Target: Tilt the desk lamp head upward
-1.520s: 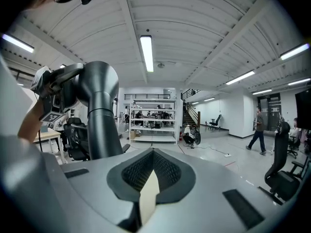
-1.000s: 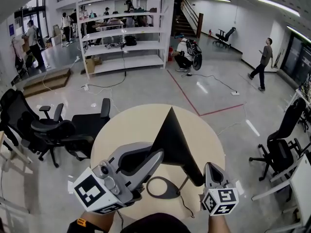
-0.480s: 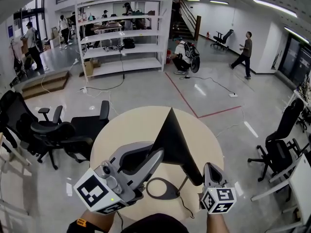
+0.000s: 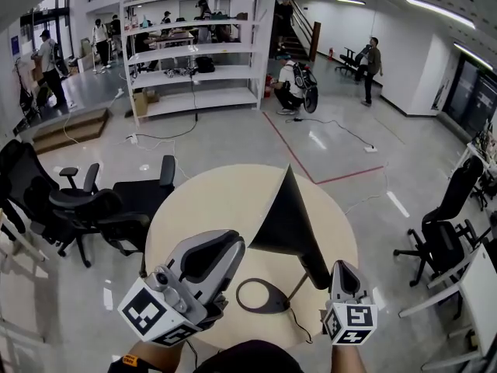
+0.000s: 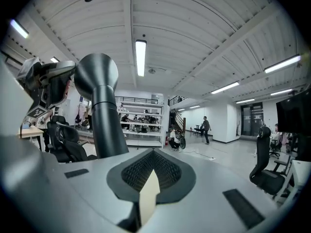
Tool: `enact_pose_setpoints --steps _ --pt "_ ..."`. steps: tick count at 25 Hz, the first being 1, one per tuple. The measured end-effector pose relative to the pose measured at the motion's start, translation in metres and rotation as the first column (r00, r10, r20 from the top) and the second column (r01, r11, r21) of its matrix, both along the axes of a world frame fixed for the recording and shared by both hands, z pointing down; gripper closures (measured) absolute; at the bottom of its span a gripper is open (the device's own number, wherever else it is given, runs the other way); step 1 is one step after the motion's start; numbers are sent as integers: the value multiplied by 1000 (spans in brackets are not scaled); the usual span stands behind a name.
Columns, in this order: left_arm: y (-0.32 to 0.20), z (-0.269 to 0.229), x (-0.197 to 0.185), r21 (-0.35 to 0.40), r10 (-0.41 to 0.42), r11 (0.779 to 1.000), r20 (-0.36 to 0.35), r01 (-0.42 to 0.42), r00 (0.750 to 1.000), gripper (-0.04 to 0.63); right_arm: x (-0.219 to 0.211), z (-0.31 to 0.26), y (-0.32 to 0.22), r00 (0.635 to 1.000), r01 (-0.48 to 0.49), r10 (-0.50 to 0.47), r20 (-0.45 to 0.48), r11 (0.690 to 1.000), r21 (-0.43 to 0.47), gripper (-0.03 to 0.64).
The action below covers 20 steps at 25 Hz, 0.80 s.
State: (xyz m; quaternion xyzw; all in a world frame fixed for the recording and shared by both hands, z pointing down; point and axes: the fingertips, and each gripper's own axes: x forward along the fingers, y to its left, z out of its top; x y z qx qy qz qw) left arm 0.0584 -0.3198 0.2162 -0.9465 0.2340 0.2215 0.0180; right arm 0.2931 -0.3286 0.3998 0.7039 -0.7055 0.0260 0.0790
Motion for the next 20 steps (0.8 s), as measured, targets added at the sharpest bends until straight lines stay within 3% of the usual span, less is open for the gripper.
enact_pose_setpoints --steps 4,12,20 --pt "-12 28 -28 -63 -84 994 -7 84 996 512 -9 -2 11 999 -28 28 -20 1000 9 607" --pt "-33 136 -37 -194 -180 957 177 214 968 512 -29 2 36 995 -91 92 -27 995 39 607" --pt "-25 222 -35 -249 -132 944 312 215 941 514 -73 33 52 991 -121 120 -53 993 -6 607"
